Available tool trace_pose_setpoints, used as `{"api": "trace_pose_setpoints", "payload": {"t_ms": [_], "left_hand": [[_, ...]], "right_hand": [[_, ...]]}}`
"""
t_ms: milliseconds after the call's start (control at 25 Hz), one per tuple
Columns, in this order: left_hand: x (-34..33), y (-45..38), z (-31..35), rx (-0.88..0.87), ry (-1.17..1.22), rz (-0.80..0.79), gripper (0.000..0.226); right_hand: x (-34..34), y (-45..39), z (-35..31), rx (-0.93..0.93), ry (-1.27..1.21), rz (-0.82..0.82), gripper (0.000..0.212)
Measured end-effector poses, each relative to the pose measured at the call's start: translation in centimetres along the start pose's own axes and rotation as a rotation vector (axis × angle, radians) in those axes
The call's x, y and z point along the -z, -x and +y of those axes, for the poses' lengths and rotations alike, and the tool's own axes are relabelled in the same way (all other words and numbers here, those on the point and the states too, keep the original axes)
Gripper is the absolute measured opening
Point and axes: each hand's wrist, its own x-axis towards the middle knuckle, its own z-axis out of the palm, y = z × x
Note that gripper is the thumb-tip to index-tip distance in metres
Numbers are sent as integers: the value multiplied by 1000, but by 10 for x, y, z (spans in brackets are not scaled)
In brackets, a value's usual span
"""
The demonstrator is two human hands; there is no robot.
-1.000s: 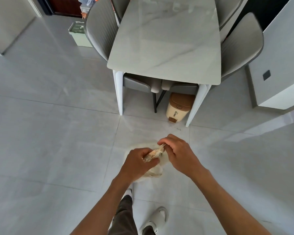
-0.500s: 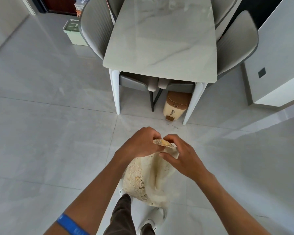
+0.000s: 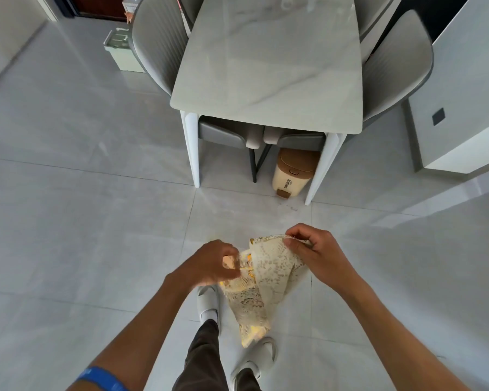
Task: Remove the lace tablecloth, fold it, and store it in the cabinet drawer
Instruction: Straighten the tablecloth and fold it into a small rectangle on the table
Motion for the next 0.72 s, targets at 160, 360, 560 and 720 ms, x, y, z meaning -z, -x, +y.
{"api": "trace_pose_setpoints", "payload": {"t_ms": [160, 360, 560, 720], "left_hand": [[-12, -2, -31, 70, -67, 25, 32], [1, 14, -70, 106, 150, 3, 18], [-12, 25, -75, 128, 206, 80, 15], [17, 12, -30, -19, 227, 174, 9]], "right_hand": [[6, -2, 3, -29, 10, 24, 9], [17, -5, 6, -81, -5, 107, 12], [30, -9, 12, -84, -27, 249, 14], [48, -6, 20, 11, 38, 257, 28]]}}
